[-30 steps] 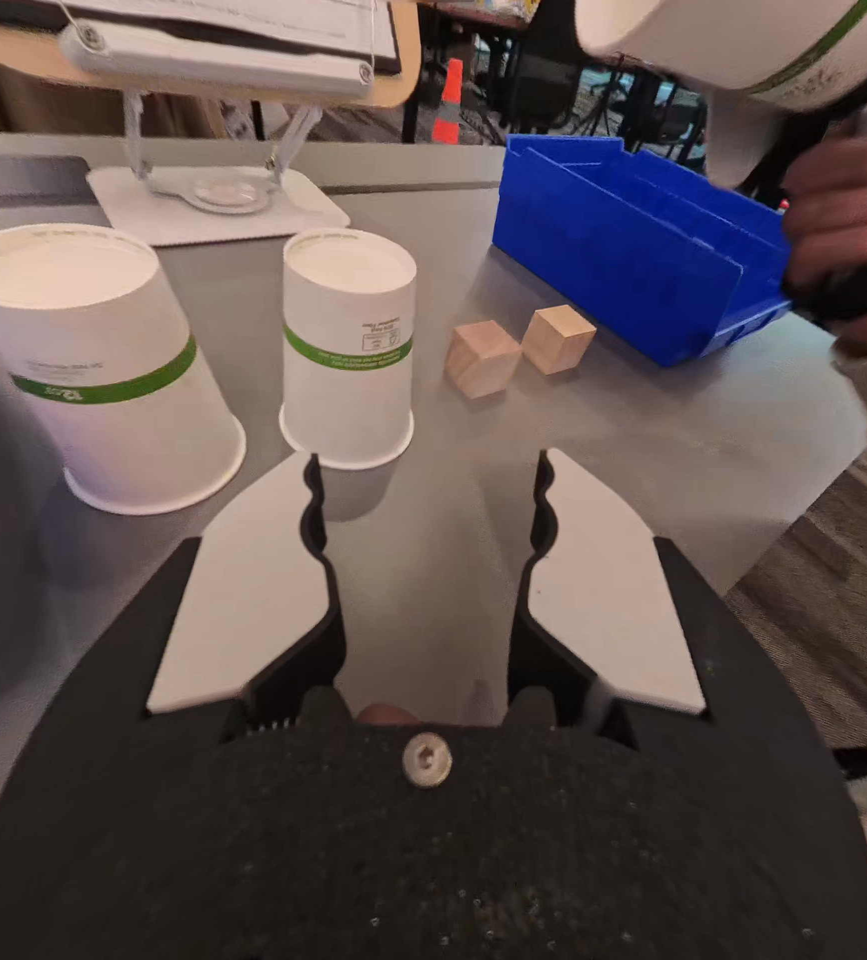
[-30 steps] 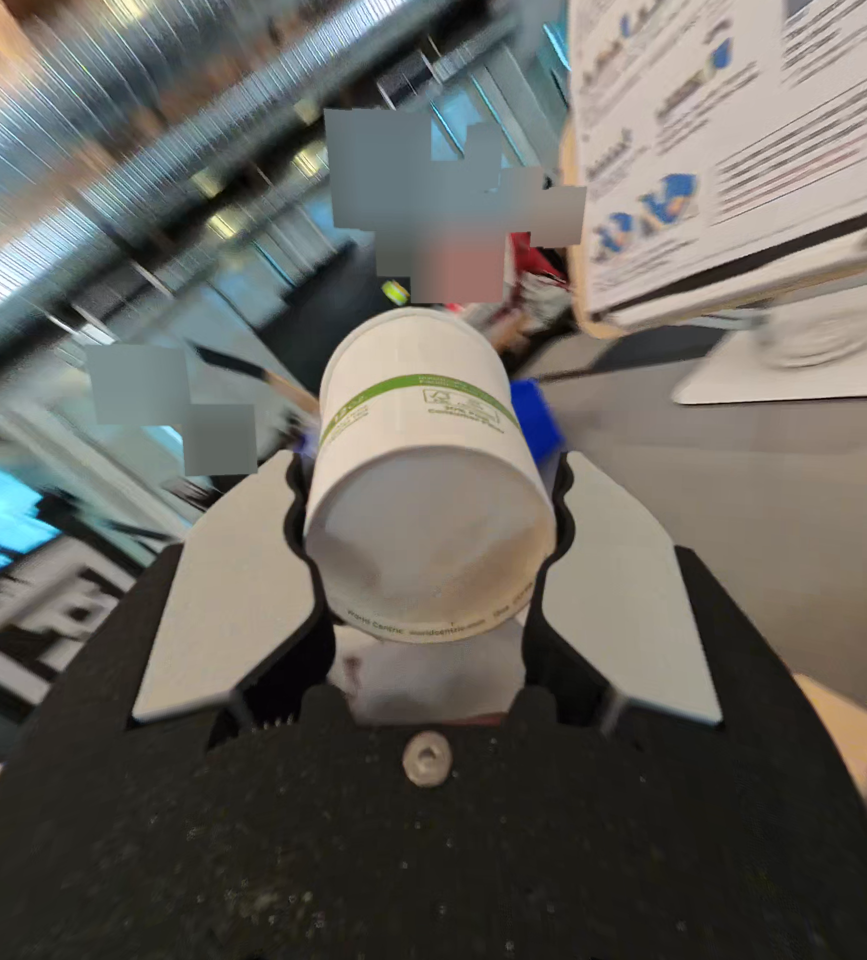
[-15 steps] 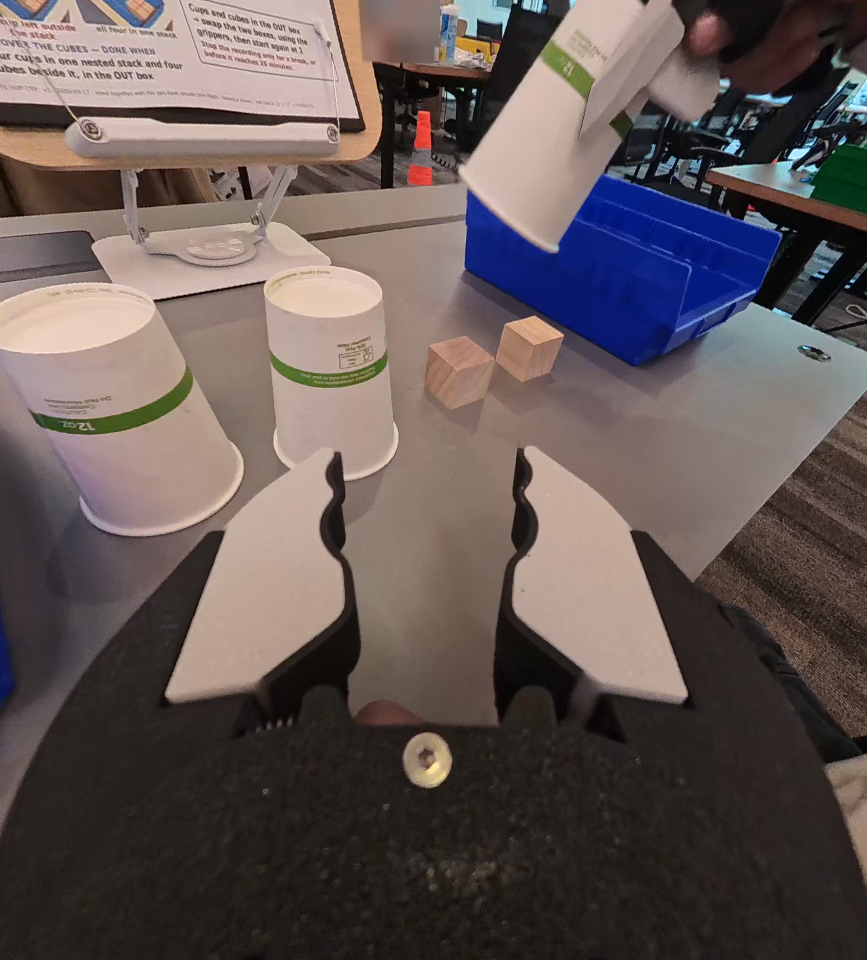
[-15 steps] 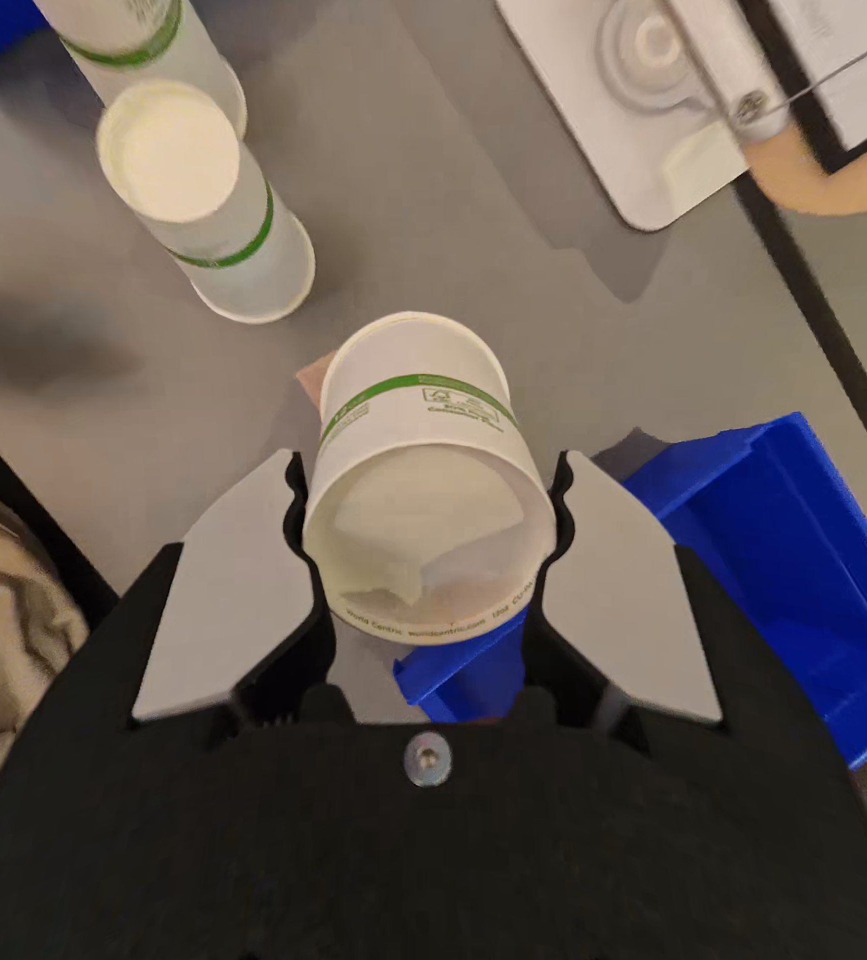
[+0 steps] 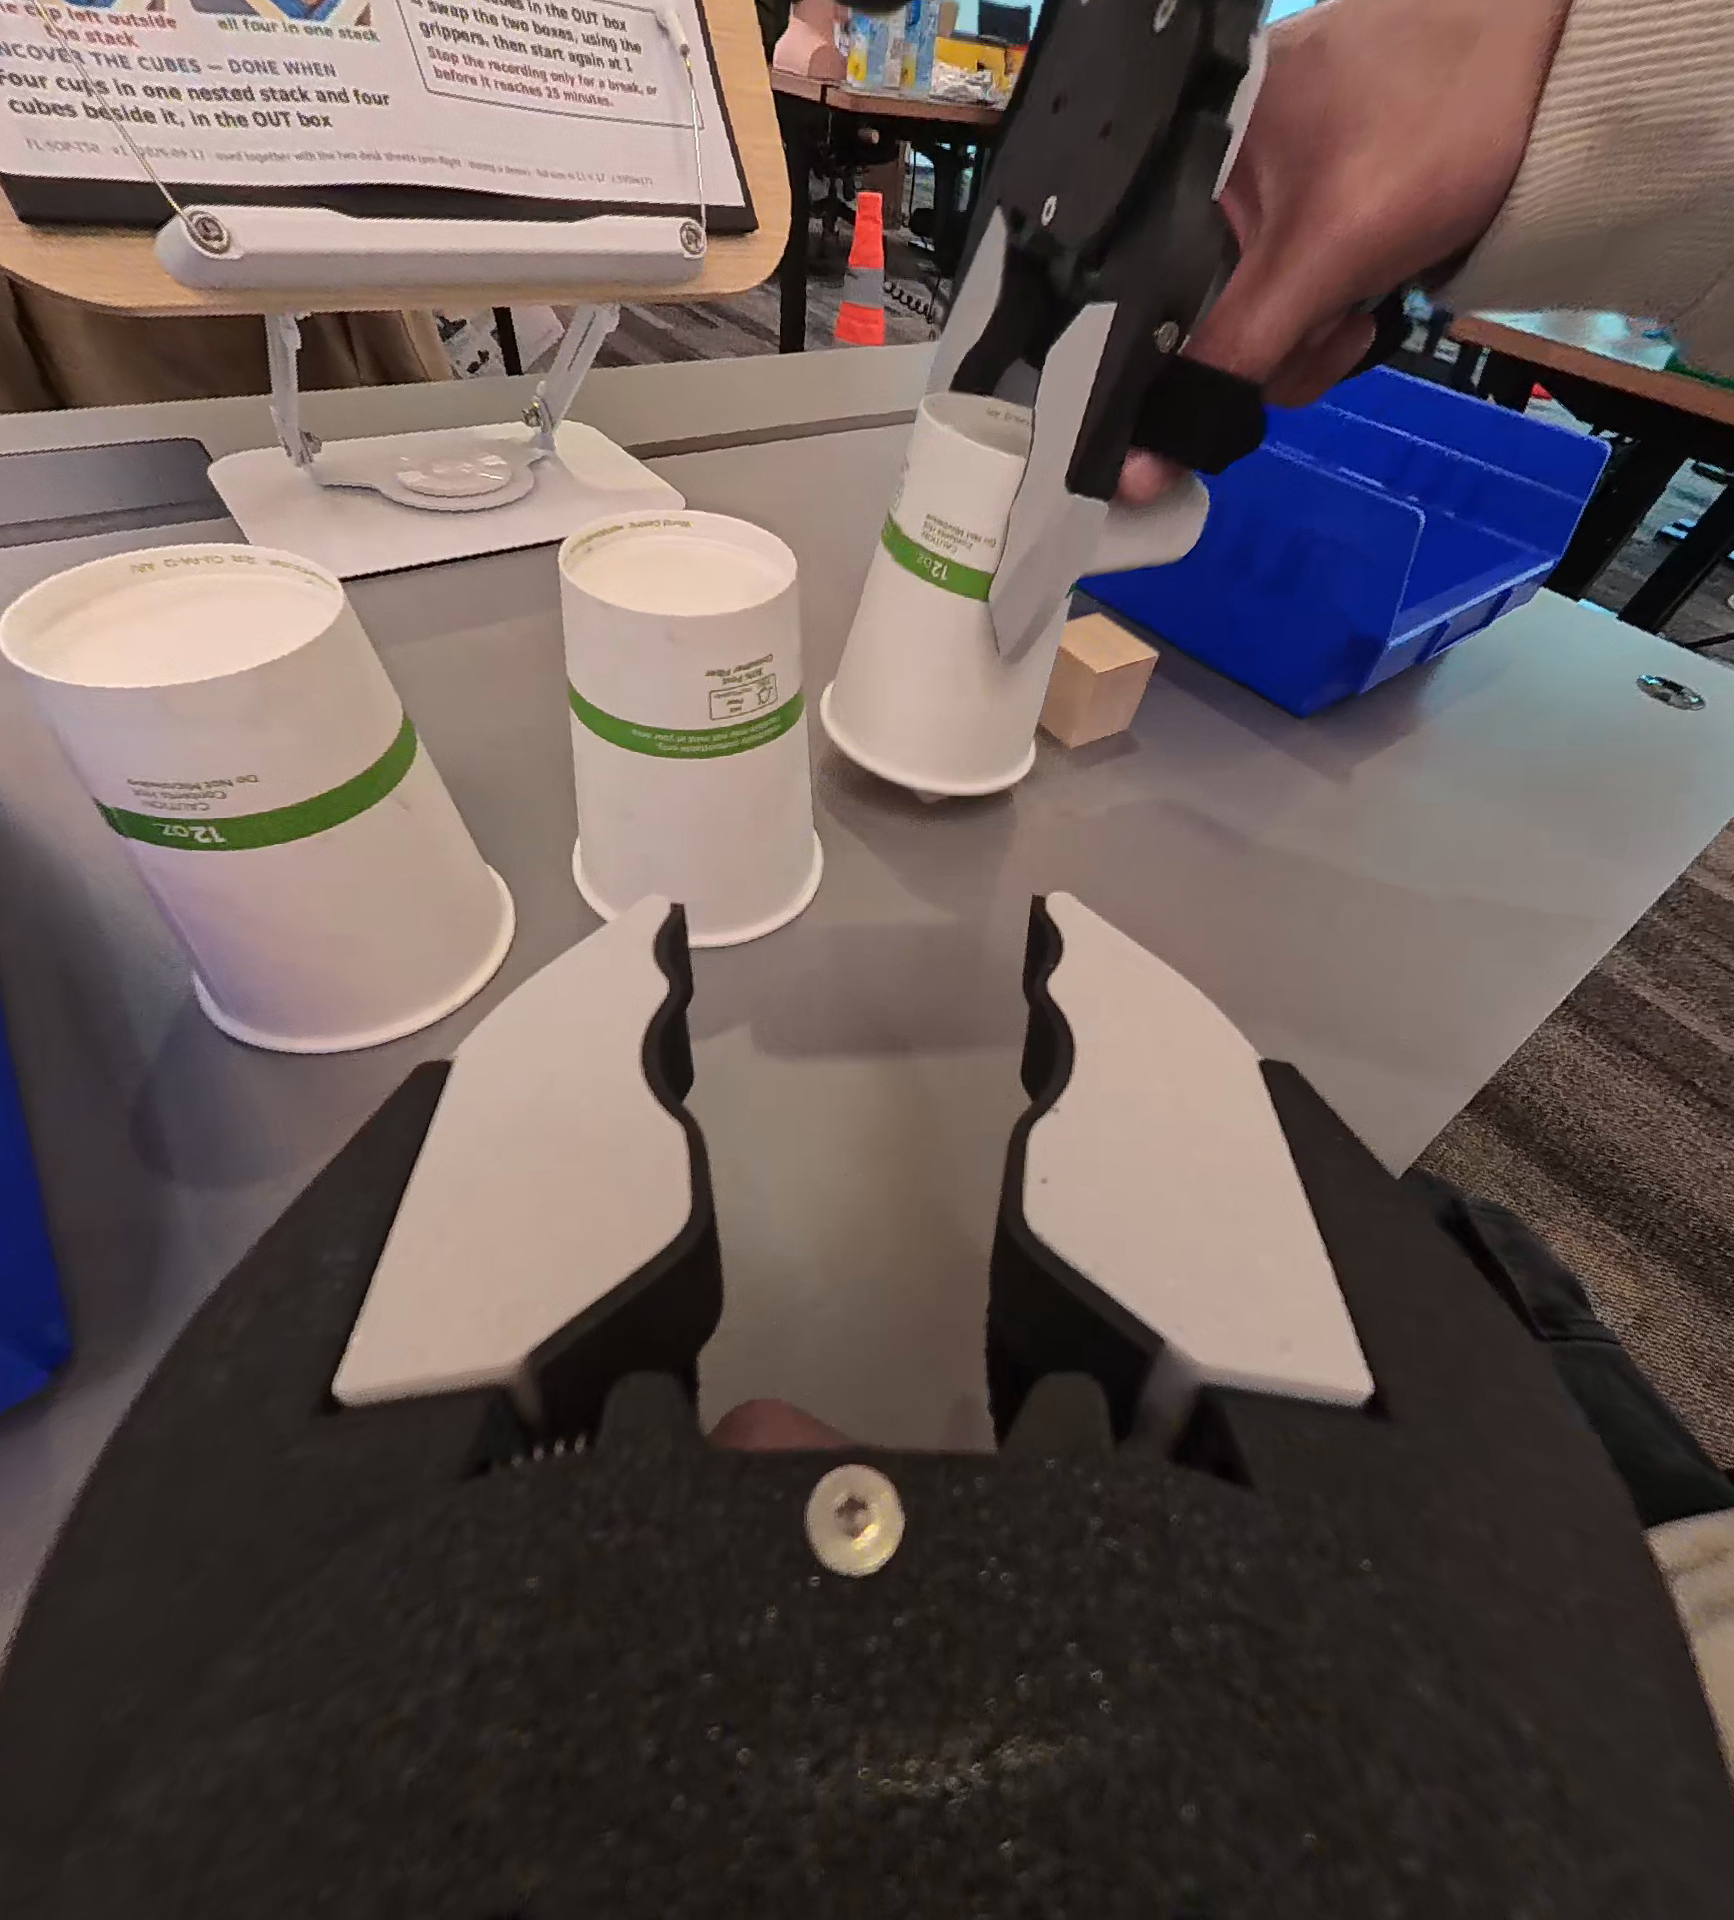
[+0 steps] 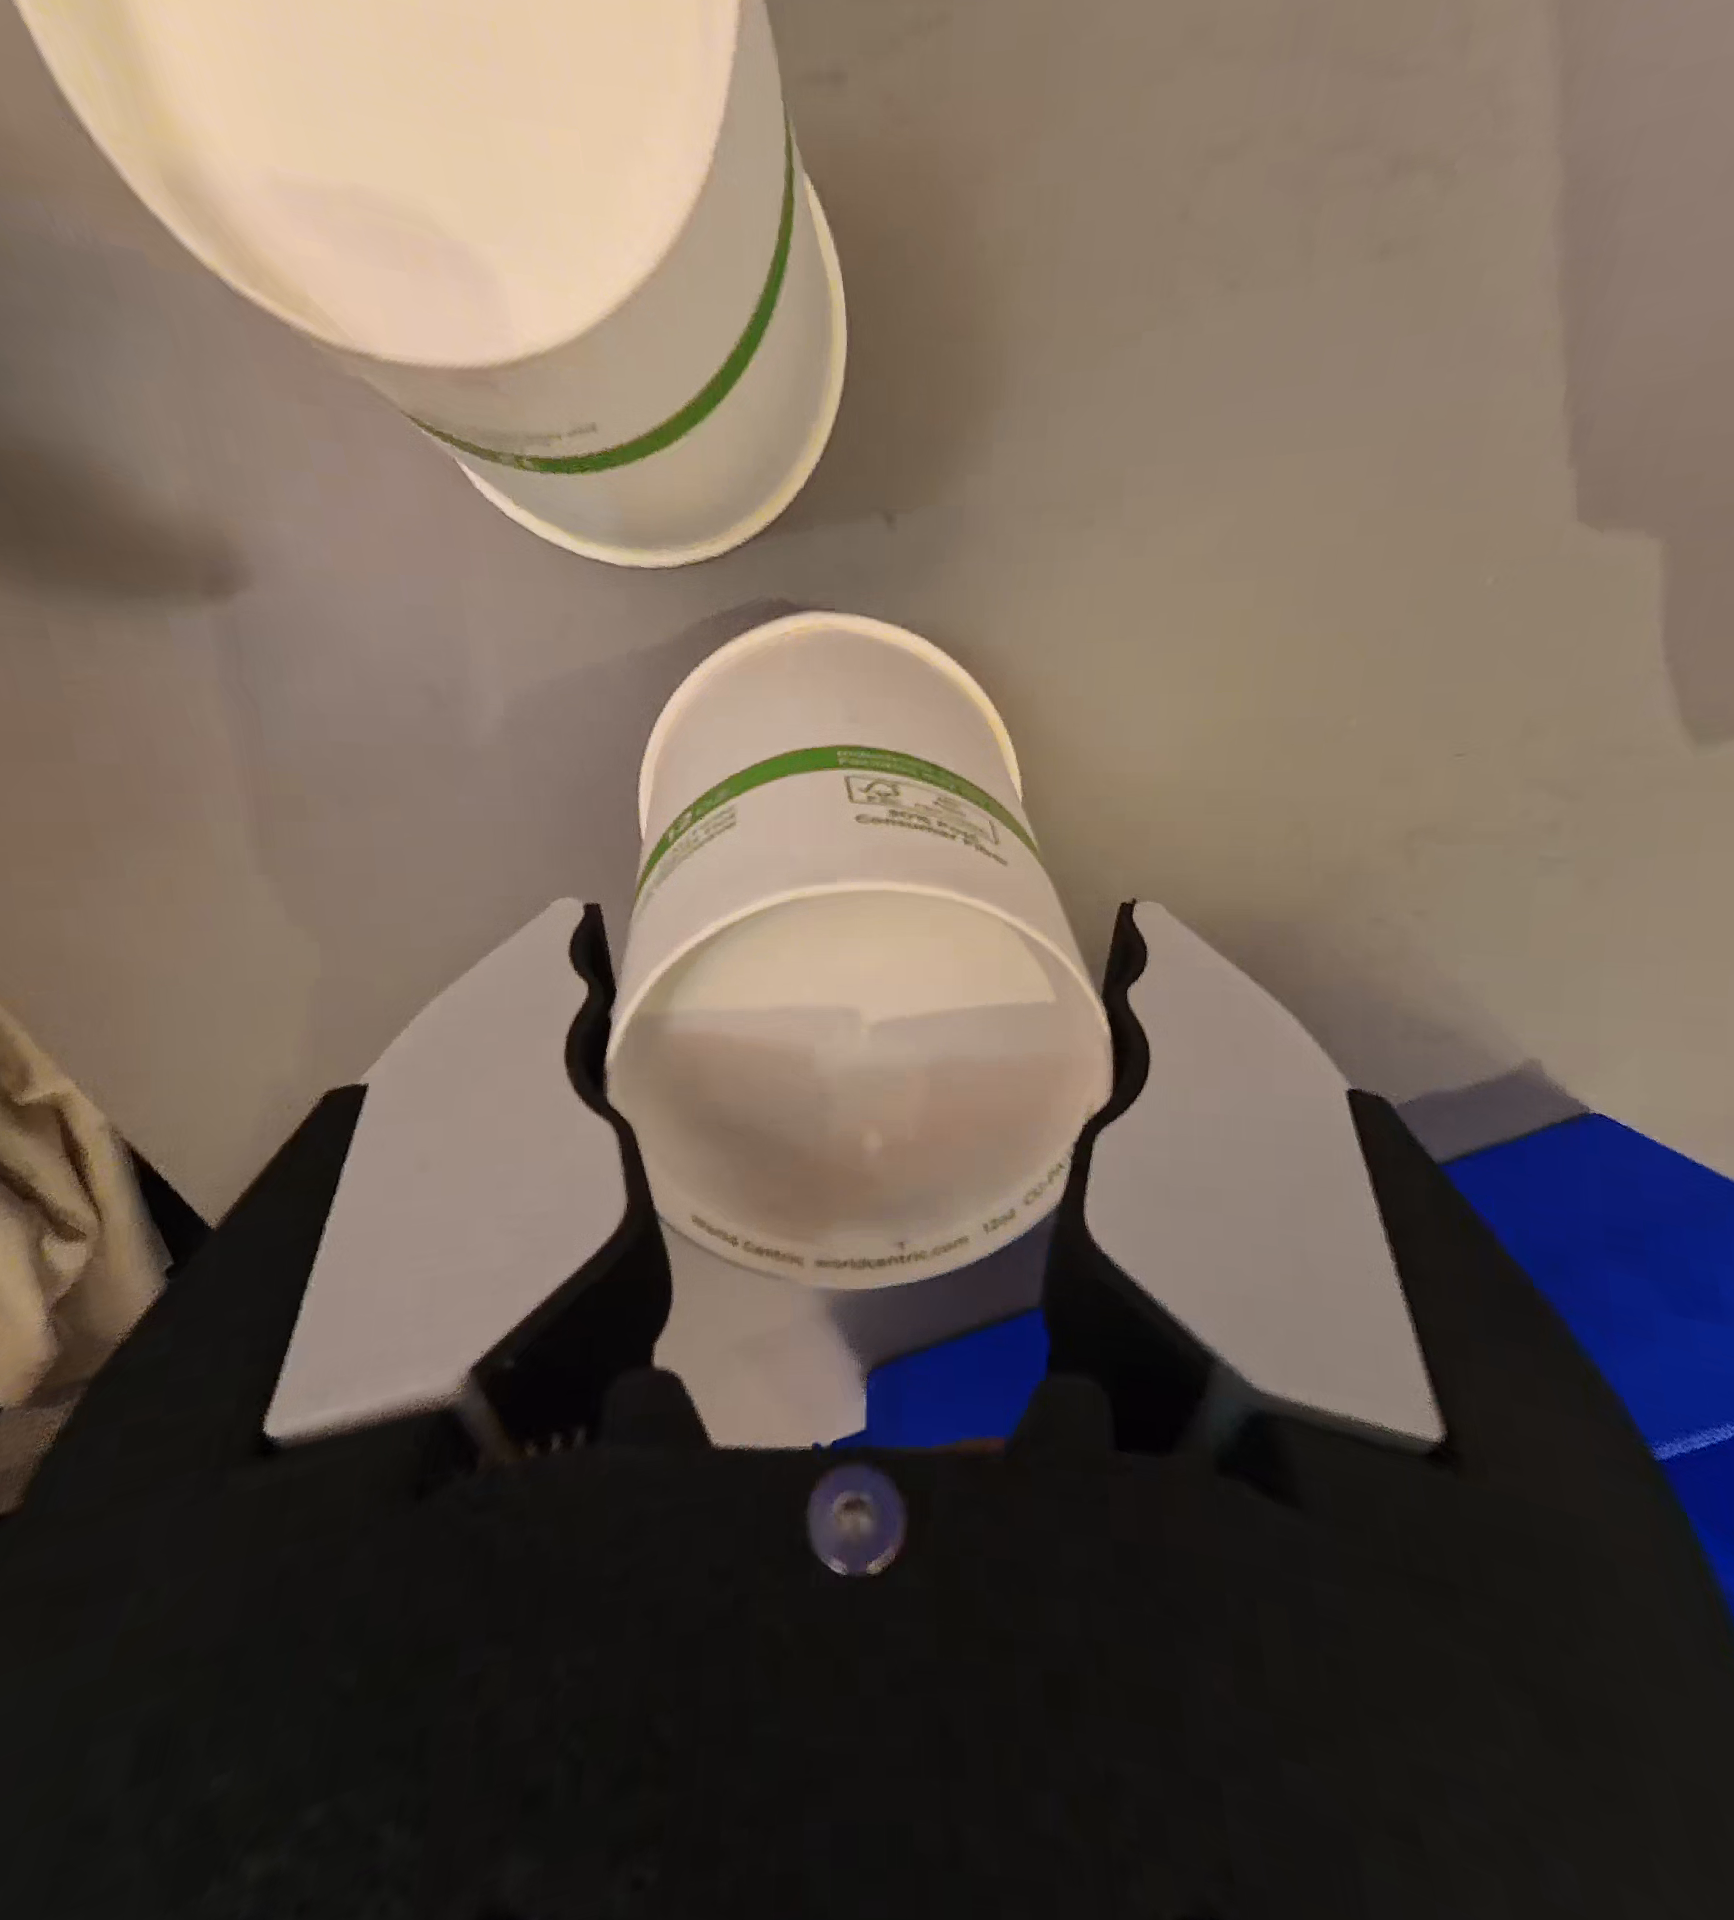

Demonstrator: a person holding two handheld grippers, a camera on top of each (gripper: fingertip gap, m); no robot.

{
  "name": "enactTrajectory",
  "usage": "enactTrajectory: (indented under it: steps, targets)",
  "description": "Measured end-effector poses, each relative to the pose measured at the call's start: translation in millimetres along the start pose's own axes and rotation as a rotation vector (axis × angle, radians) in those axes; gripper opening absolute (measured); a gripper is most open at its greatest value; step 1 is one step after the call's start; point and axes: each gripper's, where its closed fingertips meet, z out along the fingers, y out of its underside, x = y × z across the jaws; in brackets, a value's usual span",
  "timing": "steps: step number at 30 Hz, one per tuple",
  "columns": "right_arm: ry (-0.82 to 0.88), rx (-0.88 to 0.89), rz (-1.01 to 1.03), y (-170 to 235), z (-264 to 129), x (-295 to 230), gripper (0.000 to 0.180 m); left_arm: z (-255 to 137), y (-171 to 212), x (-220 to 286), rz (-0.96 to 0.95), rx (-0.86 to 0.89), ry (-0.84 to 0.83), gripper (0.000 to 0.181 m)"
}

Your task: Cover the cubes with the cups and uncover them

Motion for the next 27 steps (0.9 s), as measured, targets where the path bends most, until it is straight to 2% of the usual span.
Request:
enactTrajectory:
  steps: [1,8,13,14,15,16,19,22,25,27]
  targets:
    - [0.007,-0.016,-0.005,0.3,2.8,0.8,0.091,0.3,0.9,-0.4,0.001,-0.005,-0.001,0.062]
    - [0.001,-0.071,-0.029,2.8,18.3,-2.7,0.091,2.3,4.5,-0.8,-0.006,-0.024,0.004,0.062]
    - [-0.002,-0.030,-0.047,-2.2,17.3,-4.4,0.092,4.0,8.0,2.5,0.003,-0.042,0.008,0.063]
    - [0.006,-0.011,-0.060,-3.4,13.4,-3.9,0.098,4.4,8.9,2.9,0.005,-0.045,0.009,0.063]
    - [0.017,0.025,-0.069,-6.6,5.7,-3.8,0.113,4.6,9.6,3.0,0.007,-0.047,0.007,0.063]
    - [0.022,0.081,-0.067,-11.6,-6.9,-4.6,0.117,4.5,9.9,2.8,0.007,-0.046,0.005,0.064]
    - [0.091,0.314,-0.017,-21.3,-62.7,-2.3,0.115,4.1,9.9,1.1,0.003,-0.046,-0.003,0.064]
    - [0.204,0.518,0.069,-4.3,-105.6,-9.7,0.113,4.7,11.8,-1.1,0.002,-0.057,-0.013,0.064]
    - [0.048,0.960,0.158,2.0,-127.7,-73.8,0.098,5.4,14.0,-5.5,0.014,-0.070,-0.046,0.064]
    - [-0.056,1.208,0.233,13.5,-121.3,-113.3,0.083,5.6,14.6,-6.6,0.025,-0.069,-0.062,0.064]
